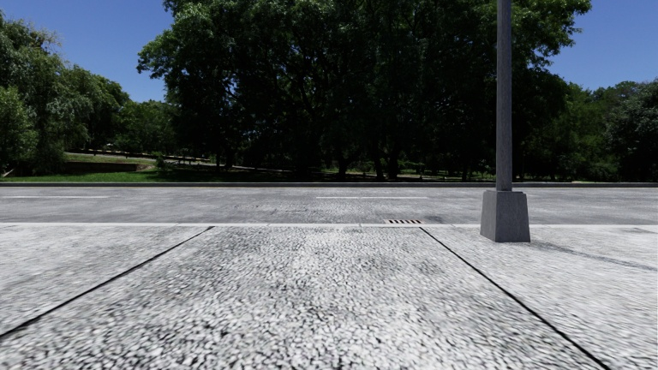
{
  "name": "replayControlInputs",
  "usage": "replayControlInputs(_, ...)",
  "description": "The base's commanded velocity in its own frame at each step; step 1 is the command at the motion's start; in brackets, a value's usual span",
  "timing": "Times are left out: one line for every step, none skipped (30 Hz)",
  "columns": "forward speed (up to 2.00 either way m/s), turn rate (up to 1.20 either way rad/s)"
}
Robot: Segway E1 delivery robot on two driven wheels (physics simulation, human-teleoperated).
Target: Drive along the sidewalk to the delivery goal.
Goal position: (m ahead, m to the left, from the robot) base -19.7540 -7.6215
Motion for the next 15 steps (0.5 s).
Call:
replayControlInputs(0.00,0.00)
replayControlInputs(0.00,0.00)
replayControlInputs(0.00,0.00)
replayControlInputs(0.00,0.00)
replayControlInputs(0.00,0.00)
replayControlInputs(0.00,0.00)
replayControlInputs(0.00,0.00)
replayControlInputs(0.00,0.00)
replayControlInputs(0.00,0.00)
replayControlInputs(0.00,0.00)
replayControlInputs(0.00,0.00)
replayControlInputs(0.00,0.00)
replayControlInputs(0.00,0.00)
replayControlInputs(0.00,0.00)
replayControlInputs(0.00,0.00)
